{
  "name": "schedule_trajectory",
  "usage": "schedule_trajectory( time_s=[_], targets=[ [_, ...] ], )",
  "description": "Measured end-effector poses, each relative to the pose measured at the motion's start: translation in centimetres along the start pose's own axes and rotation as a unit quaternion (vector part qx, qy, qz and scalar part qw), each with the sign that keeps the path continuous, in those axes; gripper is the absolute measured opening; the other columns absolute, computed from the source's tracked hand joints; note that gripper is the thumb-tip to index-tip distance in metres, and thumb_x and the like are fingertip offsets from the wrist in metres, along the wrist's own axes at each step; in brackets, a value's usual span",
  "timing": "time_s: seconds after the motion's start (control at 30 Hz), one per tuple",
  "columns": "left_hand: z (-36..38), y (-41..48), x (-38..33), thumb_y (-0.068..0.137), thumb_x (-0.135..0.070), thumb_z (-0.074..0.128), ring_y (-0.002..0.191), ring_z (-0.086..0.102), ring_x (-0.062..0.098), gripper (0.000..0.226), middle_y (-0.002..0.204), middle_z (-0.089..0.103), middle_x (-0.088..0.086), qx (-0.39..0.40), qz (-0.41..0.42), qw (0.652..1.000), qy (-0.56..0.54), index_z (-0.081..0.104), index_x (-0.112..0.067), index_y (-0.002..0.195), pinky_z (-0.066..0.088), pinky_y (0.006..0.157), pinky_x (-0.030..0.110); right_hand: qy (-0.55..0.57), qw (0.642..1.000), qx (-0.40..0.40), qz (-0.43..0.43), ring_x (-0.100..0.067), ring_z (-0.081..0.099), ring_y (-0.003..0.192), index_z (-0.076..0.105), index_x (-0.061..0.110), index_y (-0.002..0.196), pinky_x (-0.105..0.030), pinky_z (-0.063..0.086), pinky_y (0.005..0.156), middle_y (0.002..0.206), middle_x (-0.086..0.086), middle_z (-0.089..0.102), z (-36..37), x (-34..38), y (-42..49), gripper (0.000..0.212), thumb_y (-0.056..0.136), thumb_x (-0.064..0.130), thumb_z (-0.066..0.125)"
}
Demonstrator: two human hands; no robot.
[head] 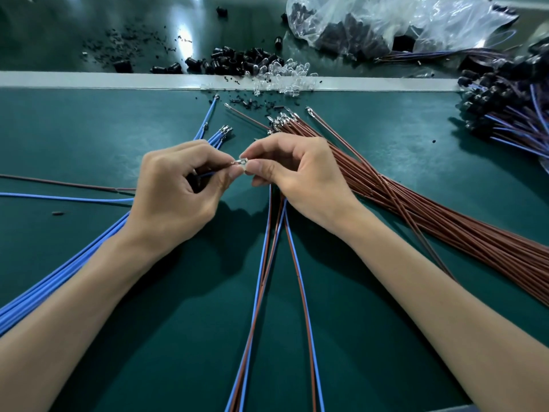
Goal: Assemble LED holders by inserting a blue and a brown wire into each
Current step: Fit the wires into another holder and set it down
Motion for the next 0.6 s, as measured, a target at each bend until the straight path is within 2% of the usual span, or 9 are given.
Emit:
schedule_trajectory(
  time_s=[0.1, 0.23, 0.37, 0.47, 0.6],
  targets=[
    [0.10, -0.03, -0.05, 0.084, -0.014, 0.068, 0.056, 0.047, 0.017, 0.014, 0.065, 0.059, 0.005, 0.003, 0.012, 1.000, 0.012, 0.069, -0.002, 0.077, 0.039, 0.052, 0.027, 0.013, 1.000, 0.017, 0.013, -0.009, 0.065, 0.063, 0.068, 0.008, 0.088, -0.021, 0.056, 0.067, 0.074, 0.001, 0.068, -0.35, -0.14, 0.06, 0.012, 0.083, -0.003, 0.068],
    [0.08, -0.11, -0.17, 0.084, -0.013, 0.068, 0.056, 0.046, 0.014, 0.014, 0.065, 0.058, 0.003, 0.006, 0.018, 1.000, 0.021, 0.069, -0.002, 0.076, 0.038, 0.052, 0.021, 0.032, 0.999, 0.031, 0.017, -0.007, 0.065, 0.062, 0.068, 0.006, 0.090, -0.019, 0.055, 0.067, 0.072, 0.003, 0.068, -0.66, -0.15, 0.03, 0.012, 0.081, -0.002, 0.070],
    [0.10, -0.07, -0.17, 0.085, -0.014, 0.066, 0.056, 0.049, 0.018, 0.015, 0.063, 0.060, 0.005, 0.013, 0.009, 1.000, 0.007, 0.068, -0.003, 0.075, 0.041, 0.053, 0.028, 0.025, 0.999, 0.024, 0.006, -0.006, 0.064, 0.061, 0.068, 0.010, 0.087, -0.018, 0.053, 0.064, 0.073, 0.004, 0.068, -0.62, -0.09, -0.08, 0.012, 0.082, 0.000, 0.071],
    [0.04, -0.05, -0.11, 0.085, -0.014, 0.066, 0.056, 0.050, 0.018, 0.014, 0.062, 0.060, 0.003, 0.017, -0.001, 1.000, -0.001, 0.068, -0.004, 0.074, 0.040, 0.052, 0.027, -0.015, 1.000, 0.017, -0.021, -0.008, 0.064, 0.061, 0.067, 0.013, 0.085, -0.019, 0.054, 0.064, 0.074, 0.003, 0.067, -0.20, 0.08, -0.23, 0.013, 0.083, 0.001, 0.069],
    [-0.02, -0.09, -0.17, 0.083, -0.013, 0.067, 0.055, 0.048, 0.002, 0.010, 0.065, 0.057, -0.009, 0.013, 0.000, 1.000, -0.001, 0.067, -0.007, 0.075, 0.036, 0.053, 0.013, -0.006, 1.000, 0.011, -0.004, -0.006, 0.064, 0.059, 0.068, 0.009, 0.086, -0.018, 0.052, 0.063, 0.072, 0.004, 0.068, -0.26, -0.17, -0.14, 0.010, 0.082, 0.000, 0.070]
  ],
)
Point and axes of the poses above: each hand's wrist, its own y-axis towards the middle knuckle, its own z-axis out of the palm, x = y × z, the point moved 2 cm from there along y, towards the middle knuckle
